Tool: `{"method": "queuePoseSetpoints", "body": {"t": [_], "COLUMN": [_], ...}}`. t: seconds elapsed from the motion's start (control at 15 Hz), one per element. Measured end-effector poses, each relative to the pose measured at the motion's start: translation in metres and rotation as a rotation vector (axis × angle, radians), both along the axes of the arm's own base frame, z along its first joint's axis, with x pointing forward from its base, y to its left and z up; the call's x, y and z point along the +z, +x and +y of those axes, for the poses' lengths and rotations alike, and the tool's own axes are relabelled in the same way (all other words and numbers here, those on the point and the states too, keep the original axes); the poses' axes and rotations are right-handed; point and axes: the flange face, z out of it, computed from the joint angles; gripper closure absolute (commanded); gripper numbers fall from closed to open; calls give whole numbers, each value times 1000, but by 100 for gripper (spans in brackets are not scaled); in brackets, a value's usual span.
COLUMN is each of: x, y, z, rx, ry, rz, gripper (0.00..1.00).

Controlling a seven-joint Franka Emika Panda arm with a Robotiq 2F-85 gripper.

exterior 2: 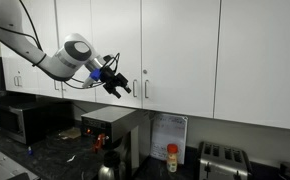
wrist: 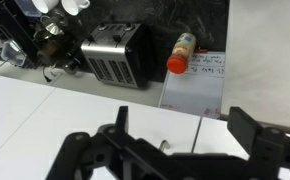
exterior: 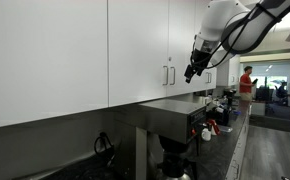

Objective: Open the right top cabinet door

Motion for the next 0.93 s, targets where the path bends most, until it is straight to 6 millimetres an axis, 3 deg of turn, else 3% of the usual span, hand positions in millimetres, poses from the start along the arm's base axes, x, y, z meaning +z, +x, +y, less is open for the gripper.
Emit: {"method": "queuePoseSetpoints", "body": {"t": [0.47, 0.93], "x": [14, 16], "y": [40, 66], "z": [-3, -8], "rx": [-81, -129], "ry": [-28, -39], "rz": [-115, -221], "gripper": [0, 0]}}
